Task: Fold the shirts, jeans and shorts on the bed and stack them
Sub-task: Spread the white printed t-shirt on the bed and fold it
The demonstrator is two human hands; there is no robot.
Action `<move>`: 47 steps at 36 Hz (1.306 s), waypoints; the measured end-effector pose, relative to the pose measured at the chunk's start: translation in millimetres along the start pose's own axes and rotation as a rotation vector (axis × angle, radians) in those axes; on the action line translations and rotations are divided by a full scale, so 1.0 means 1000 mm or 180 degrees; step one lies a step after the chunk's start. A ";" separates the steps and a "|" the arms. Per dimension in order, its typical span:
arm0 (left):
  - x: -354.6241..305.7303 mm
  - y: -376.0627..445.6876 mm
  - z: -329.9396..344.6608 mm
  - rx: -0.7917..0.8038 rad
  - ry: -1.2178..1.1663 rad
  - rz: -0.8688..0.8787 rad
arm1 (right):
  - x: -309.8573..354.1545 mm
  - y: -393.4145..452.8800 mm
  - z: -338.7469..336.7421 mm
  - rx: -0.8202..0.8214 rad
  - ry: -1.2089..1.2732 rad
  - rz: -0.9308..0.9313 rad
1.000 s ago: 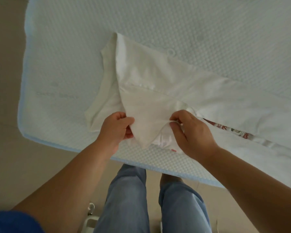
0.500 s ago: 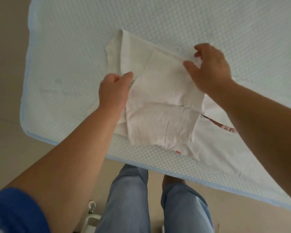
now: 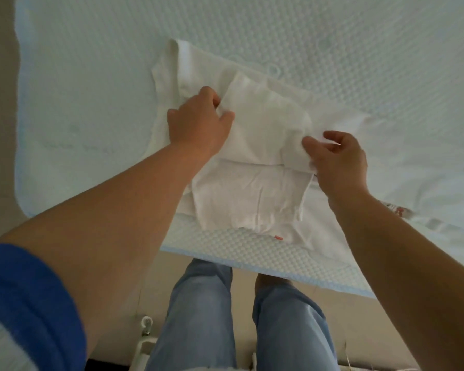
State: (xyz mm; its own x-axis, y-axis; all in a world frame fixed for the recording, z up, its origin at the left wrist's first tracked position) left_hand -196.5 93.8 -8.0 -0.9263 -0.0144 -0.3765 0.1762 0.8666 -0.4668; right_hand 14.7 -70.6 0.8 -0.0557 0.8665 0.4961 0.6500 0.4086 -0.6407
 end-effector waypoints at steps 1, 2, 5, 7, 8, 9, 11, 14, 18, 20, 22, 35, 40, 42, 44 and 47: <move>0.000 0.001 0.000 -0.0024 0.0020 0.0039 | 0.003 0.002 -0.002 -0.0081 -0.0041 -0.0104; 0.001 0.002 0.000 -0.0031 0.0002 0.0067 | 0.006 0.004 -0.005 -0.0197 -0.0057 -0.0206; 0.003 0.002 -0.001 -0.0078 -0.0151 0.0082 | 0.014 0.008 -0.015 -0.0464 -0.0063 -0.0534; 0.004 0.001 -0.003 -0.0139 -0.0249 0.0074 | 0.018 0.010 -0.018 -0.0541 -0.0253 -0.0700; 0.006 -0.001 -0.005 -0.0180 -0.0325 0.0055 | 0.018 0.011 -0.019 -0.0549 -0.0330 -0.0706; 0.008 -0.002 -0.006 -0.0212 -0.0419 0.0015 | 0.016 0.012 -0.019 -0.0549 -0.0340 -0.0633; 0.012 -0.004 -0.008 -0.0256 -0.0617 -0.0079 | 0.009 0.011 -0.019 -0.0485 -0.0223 -0.0291; 0.012 -0.004 -0.010 -0.0270 -0.0848 -0.0122 | -0.005 0.004 -0.008 -0.0032 -0.0138 0.0166; 0.006 0.004 -0.006 0.0008 -0.0944 -0.0211 | 0.001 -0.010 0.001 0.0253 -0.0307 -0.0122; 0.002 0.007 -0.004 0.0103 -0.0768 -0.0159 | 0.011 -0.015 -0.002 0.0110 -0.0218 -0.0433; 0.002 0.008 -0.008 -0.0085 -0.0718 -0.0130 | 0.019 -0.020 -0.006 0.0020 0.0137 -0.0697; -0.014 0.000 -0.028 -0.0980 -0.0975 0.0638 | -0.003 0.003 -0.006 0.0027 -0.0084 -0.0643; 0.003 0.001 -0.005 -0.0533 -0.0341 0.0351 | -0.011 0.005 0.006 0.0051 -0.0544 -0.0422; 0.001 -0.002 -0.006 -0.0556 -0.0407 0.0360 | -0.013 0.005 0.005 0.0068 -0.0430 -0.0288; 0.000 -0.003 -0.008 -0.0537 -0.0548 0.0275 | -0.016 0.007 0.005 0.0097 -0.0062 0.0004; 0.001 0.002 -0.007 -0.0408 -0.0608 0.0112 | -0.011 0.012 0.008 0.0275 0.0210 0.0346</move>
State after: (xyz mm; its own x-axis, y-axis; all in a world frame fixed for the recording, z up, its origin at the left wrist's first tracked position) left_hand -199.0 98.7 -3.4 -0.8383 -0.0667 -0.5410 0.1522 0.9244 -0.3498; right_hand 17.3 -72.6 -16.6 0.0632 0.8874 0.4567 0.5816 0.3391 -0.7394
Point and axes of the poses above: each hand's wrist, its own y-axis towards the middle knuckle, its own z-axis out of the palm, x = y × z, the point moved 8 cm from there along y, towards the middle knuckle, and after that the axes turned 4 degrees about -y, right-handed, at the moved point
